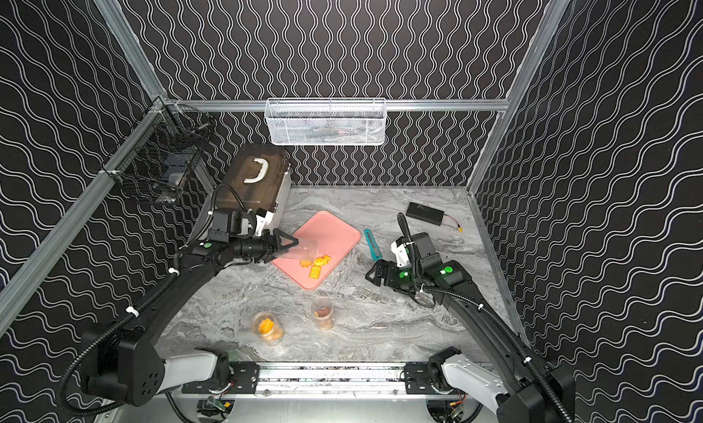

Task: Pour the cookies out of the jar
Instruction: Pour the cookies in the jar onto the tray.

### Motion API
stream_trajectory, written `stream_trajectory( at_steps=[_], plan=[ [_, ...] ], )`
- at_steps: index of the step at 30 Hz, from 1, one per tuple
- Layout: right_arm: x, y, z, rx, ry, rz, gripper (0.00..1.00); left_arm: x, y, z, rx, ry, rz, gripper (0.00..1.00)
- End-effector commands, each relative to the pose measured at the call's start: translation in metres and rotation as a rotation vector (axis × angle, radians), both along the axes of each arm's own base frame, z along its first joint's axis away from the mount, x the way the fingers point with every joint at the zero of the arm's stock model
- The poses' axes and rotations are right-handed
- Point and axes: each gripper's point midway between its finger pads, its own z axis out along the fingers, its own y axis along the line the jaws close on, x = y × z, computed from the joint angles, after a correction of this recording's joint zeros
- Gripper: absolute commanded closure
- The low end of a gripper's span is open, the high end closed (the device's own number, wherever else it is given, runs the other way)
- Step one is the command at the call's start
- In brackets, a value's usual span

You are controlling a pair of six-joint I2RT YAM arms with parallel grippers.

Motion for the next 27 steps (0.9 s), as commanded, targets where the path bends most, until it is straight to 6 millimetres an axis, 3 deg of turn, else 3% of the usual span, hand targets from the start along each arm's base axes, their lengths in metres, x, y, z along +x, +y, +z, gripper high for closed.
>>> stream_trajectory(
  at_steps=[1, 6, 18, 27],
  plan=[
    [-0.001, 0.001, 0.005, 0.007, -0.004, 0.001, 0.08, 0.003, -0.006, 0.013, -0.069, -0.032, -0.015, 0.7],
    [0.001, 0.01, 0.021, 0.074, -0.026, 0.02, 0.07, 0.003, -0.011, 0.02, -0.13, -0.035, -0.023, 0.7],
    [0.011, 0.039, 0.088, 0.268, -0.122, 0.085, 0.05, -0.006, -0.016, 0.051, -0.21, -0.067, -0.048, 0.7],
    [0.011, 0.067, 0.142, 0.525, -0.191, 0.177, 0.0, -0.012, -0.021, 0.086, -0.319, -0.113, -0.059, 0.7]
  ],
)
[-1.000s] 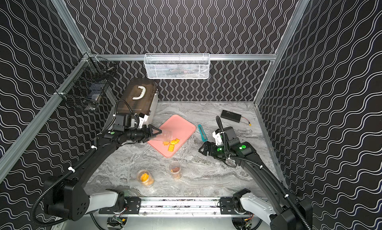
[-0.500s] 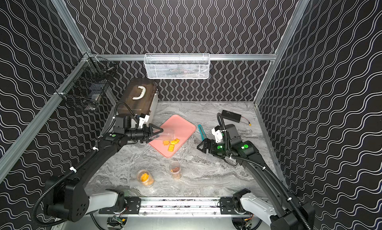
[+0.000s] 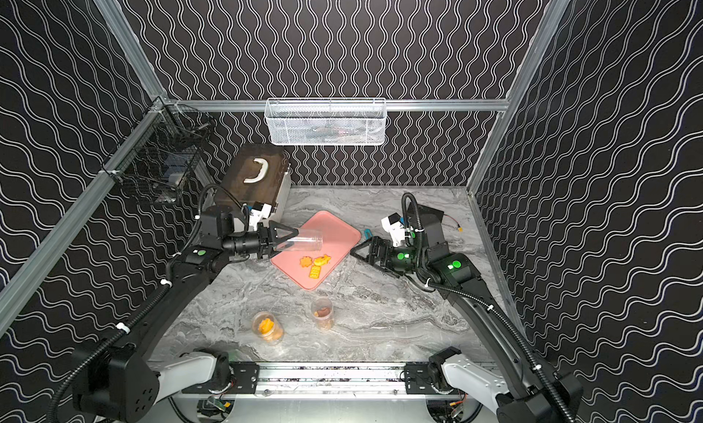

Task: Pour the cookies out of the jar
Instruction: Pour the cookies in the jar onto the tray, then place the jar at the center of the board.

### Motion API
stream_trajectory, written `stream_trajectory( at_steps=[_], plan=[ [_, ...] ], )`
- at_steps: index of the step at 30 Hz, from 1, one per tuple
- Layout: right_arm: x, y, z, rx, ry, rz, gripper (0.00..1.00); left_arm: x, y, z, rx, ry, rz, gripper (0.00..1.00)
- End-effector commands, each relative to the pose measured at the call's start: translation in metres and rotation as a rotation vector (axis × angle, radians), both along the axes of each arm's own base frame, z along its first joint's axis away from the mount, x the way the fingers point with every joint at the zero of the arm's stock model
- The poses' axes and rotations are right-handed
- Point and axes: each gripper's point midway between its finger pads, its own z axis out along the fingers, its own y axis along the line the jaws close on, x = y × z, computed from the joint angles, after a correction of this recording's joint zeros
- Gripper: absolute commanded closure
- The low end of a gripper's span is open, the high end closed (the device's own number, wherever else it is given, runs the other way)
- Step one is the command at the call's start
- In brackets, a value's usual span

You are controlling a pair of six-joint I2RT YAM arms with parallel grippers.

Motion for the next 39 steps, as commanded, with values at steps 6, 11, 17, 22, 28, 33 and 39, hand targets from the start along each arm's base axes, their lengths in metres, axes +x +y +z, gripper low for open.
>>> stream_trajectory(
  at_steps=[6, 11, 17, 22, 28, 33, 39],
  plan=[
    [-0.005, 0.02, 0.048, 0.204, -0.056, 0.103, 0.0, -0.005, -0.007, 0.043, -0.161, -0.077, -0.043, 0.69],
    [-0.005, 0.026, 0.054, 0.256, -0.04, 0.126, 0.0, -0.009, -0.011, 0.059, -0.239, -0.103, -0.062, 0.68],
    [-0.002, 0.03, 0.055, 0.277, -0.029, 0.143, 0.0, -0.014, -0.018, 0.076, -0.316, -0.131, -0.098, 0.67],
    [-0.001, 0.032, 0.061, 0.303, -0.03, 0.152, 0.0, -0.018, -0.03, 0.074, -0.332, -0.126, -0.126, 0.67],
    [0.002, 0.037, 0.067, 0.316, -0.03, 0.163, 0.0, -0.026, -0.05, 0.078, -0.335, -0.143, -0.175, 0.67],
    [0.003, 0.04, 0.072, 0.333, -0.033, 0.168, 0.0, -0.031, -0.061, 0.083, -0.345, -0.155, -0.208, 0.66],
    [0.003, 0.042, 0.075, 0.339, -0.033, 0.17, 0.0, -0.034, -0.07, 0.083, -0.356, -0.154, -0.228, 0.66]
  ],
)
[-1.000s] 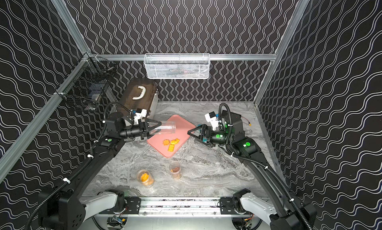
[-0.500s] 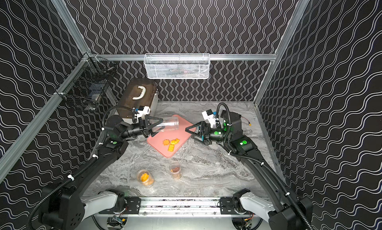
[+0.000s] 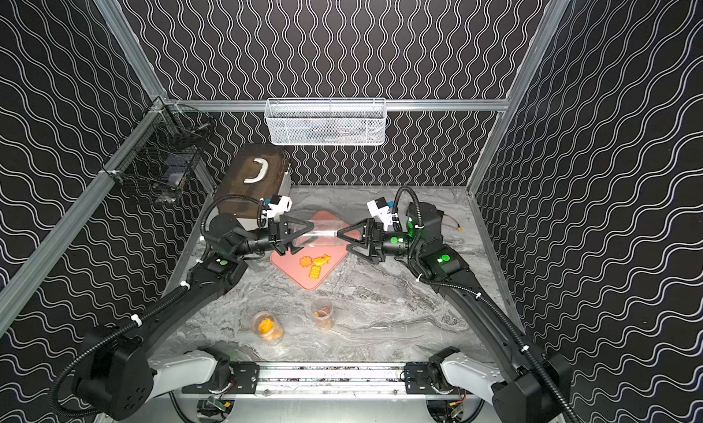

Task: Pour the cookies out of the jar
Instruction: Place the jar at the center of the board.

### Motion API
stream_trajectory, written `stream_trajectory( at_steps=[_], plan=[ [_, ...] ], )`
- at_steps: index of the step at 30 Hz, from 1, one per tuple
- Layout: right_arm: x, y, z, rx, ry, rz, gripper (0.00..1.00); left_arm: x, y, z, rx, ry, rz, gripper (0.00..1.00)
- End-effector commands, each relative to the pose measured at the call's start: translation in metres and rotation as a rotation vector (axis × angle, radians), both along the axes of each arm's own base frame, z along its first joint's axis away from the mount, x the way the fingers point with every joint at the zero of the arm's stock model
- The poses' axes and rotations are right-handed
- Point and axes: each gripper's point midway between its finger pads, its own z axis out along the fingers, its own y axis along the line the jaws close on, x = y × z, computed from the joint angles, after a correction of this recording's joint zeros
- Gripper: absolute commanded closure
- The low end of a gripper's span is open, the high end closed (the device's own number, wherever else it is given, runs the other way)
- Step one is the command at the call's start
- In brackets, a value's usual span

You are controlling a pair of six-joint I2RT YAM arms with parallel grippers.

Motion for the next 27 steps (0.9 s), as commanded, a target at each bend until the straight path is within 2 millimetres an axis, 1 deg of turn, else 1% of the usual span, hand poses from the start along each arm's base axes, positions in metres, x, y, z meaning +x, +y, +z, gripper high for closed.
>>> stream_trajectory(
  at_steps=[1, 6, 7, 14, 18, 27],
  plan=[
    [0.001, 0.001, 0.015, 0.035, -0.039, 0.005, 0.0, -0.003, -0.004, 0.013, -0.029, -0.047, -0.01, 0.66],
    [0.003, 0.003, 0.017, 0.043, -0.031, 0.004, 0.04, -0.006, -0.013, 0.011, -0.03, -0.051, -0.027, 0.66],
    [-0.004, 0.009, 0.017, 0.048, -0.028, 0.031, 0.05, -0.007, -0.015, 0.011, -0.03, -0.049, -0.031, 0.66],
    [-0.006, 0.014, 0.019, 0.061, -0.023, 0.043, 0.1, -0.012, -0.024, 0.009, -0.02, -0.055, -0.054, 0.66],
    [-0.007, 0.014, 0.018, 0.059, -0.024, 0.042, 0.14, -0.014, -0.027, 0.006, -0.009, -0.052, -0.064, 0.66],
    [-0.007, 0.013, 0.015, 0.056, -0.022, 0.037, 0.22, -0.015, -0.028, 0.007, -0.01, -0.055, -0.071, 0.67]
  ],
)
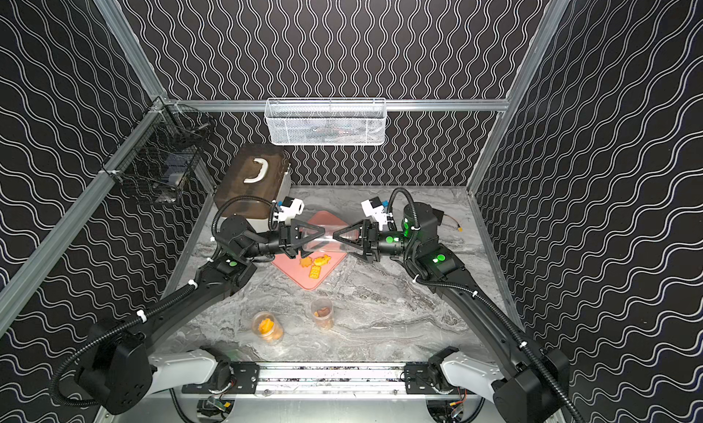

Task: Pour the cookies out of the jar
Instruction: Place the jar at the center of the board.

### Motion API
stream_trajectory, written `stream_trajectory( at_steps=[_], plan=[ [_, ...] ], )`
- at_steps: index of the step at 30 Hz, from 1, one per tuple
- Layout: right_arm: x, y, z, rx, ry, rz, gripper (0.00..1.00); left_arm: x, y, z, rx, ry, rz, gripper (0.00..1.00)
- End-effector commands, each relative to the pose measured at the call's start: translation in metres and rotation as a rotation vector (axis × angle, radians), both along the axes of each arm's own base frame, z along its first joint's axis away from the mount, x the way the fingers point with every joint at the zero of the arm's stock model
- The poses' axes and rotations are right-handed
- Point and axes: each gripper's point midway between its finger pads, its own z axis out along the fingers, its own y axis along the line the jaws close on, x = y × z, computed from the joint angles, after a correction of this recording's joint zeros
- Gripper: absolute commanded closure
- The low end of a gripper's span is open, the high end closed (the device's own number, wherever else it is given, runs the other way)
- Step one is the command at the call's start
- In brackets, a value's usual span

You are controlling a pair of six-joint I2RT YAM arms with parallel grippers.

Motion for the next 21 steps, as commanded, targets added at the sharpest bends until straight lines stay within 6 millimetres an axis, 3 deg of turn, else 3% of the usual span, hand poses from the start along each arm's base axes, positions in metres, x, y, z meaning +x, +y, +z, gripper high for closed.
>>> stream_trajectory(
  at_steps=[1, 21],
  plan=[
    [-0.0011, 0.0008, 0.0094, 0.027, -0.036, 0.005, 0.23, -0.002, -0.0017, 0.0033, -0.001, -0.027, -0.014, 0.67],
    [0.0013, -0.002, 0.0092, 0.011, -0.054, -0.026, 0.3, -0.0005, -0.0033, -0.0035, 0.019, -0.018, -0.016, 0.65]
  ],
)
